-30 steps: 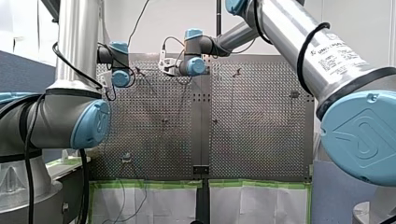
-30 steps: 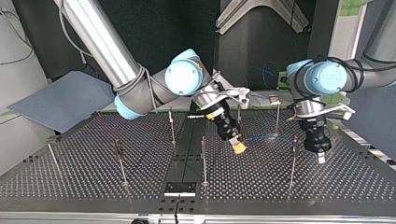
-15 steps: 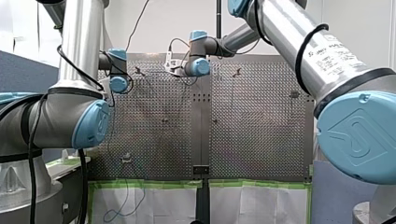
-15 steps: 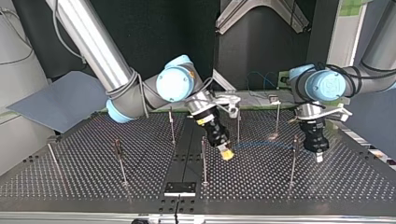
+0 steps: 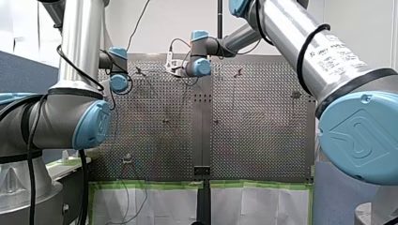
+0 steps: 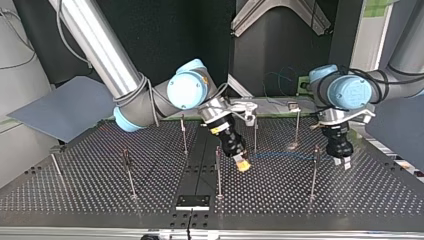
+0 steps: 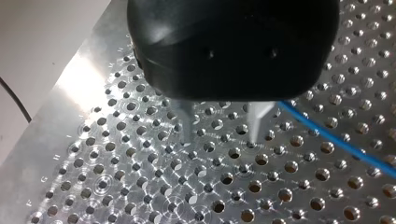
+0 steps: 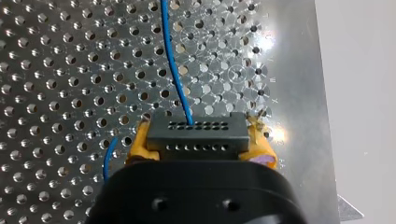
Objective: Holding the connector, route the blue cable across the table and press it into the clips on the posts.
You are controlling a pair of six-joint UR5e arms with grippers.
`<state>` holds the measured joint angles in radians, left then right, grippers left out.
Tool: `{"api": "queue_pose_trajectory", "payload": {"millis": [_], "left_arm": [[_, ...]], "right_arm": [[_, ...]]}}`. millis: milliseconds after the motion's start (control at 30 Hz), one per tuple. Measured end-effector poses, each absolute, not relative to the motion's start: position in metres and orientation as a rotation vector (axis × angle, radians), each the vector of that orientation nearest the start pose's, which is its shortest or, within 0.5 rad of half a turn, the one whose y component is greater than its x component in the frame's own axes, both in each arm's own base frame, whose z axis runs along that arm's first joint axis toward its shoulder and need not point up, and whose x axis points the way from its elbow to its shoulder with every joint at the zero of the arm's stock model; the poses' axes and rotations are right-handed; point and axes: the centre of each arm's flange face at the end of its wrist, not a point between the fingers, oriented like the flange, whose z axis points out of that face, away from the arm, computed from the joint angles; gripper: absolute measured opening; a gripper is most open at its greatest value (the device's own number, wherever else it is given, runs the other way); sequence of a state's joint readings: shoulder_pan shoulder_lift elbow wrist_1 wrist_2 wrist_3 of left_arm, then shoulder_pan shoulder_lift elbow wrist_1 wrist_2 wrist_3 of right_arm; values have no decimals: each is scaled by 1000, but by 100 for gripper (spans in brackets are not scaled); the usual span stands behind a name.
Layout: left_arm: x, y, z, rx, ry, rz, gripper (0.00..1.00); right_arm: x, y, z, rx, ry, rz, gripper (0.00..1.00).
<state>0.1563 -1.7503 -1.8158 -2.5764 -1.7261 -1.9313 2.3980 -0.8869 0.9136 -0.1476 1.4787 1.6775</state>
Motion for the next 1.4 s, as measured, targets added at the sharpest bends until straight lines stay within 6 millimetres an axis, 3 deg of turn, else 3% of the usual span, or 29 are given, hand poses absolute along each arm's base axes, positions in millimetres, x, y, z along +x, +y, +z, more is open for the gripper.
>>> {"api": "queue_pose_trajectory", "payload": {"millis": [400,933,1400], "left_arm": [[526,-45,354,-509,1390,-86,100],[458,-66,348,-514,1521,-150,100],[415,-83,380,-446,1564,-161,100]], "right_arm": [[667,-413,394,-2247,866,-2609,0],[668,-408,393,-2250,873,-2594,0],[666,-408,392,-2266,942,-2587,0]]}}
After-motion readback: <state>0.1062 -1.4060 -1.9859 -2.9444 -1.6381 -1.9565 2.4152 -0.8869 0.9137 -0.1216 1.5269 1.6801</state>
